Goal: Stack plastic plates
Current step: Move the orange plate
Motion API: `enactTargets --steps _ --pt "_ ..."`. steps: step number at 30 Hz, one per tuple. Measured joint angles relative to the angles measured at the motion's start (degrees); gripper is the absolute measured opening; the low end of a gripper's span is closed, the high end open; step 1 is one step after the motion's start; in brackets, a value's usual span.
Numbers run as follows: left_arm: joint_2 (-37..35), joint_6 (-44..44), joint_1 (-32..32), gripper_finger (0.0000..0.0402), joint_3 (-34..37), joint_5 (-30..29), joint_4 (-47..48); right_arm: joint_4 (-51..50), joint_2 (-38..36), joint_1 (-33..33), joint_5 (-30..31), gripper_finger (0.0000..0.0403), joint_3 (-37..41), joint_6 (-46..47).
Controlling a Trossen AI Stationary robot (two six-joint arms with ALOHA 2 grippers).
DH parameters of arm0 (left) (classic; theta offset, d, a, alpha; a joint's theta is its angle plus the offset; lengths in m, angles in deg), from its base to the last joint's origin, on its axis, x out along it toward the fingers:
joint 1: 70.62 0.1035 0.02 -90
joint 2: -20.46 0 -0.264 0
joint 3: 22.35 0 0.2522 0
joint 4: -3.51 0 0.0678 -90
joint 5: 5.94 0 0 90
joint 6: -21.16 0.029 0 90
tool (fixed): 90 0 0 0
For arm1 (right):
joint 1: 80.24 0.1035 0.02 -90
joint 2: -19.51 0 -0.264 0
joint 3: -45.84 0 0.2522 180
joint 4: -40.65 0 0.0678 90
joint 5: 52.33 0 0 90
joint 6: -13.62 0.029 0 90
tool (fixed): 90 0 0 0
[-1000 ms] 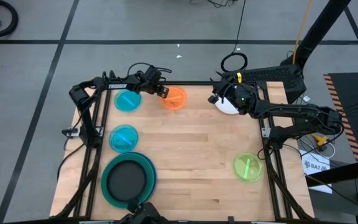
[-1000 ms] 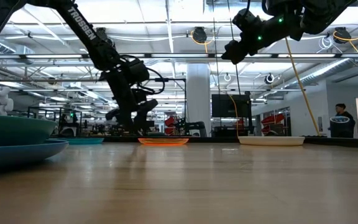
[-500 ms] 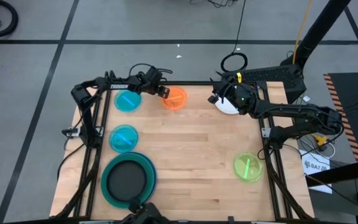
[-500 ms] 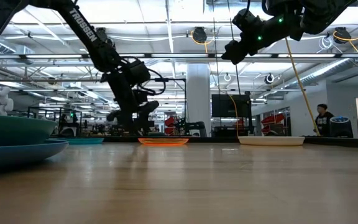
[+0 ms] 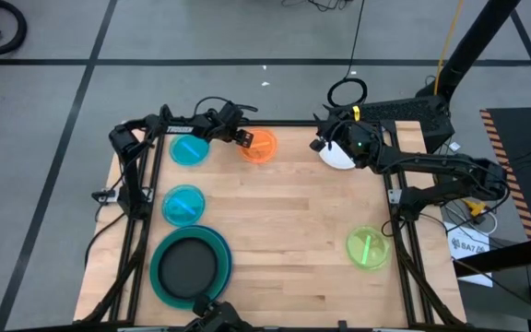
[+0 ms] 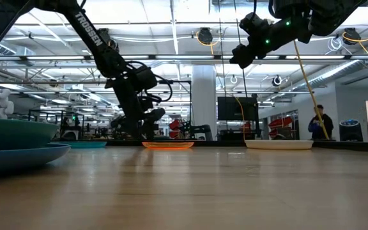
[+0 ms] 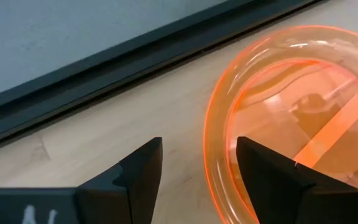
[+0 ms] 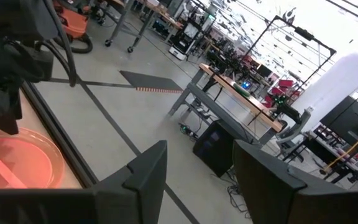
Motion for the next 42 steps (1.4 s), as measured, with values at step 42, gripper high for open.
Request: enactTargets --steps 42 --pt "1.60 -2.72 -3.74 0.0135 -0.48 -1.81 2.86 -0.39 0.00 -0.09 0.02 0.0176 -0.02 -0.16"
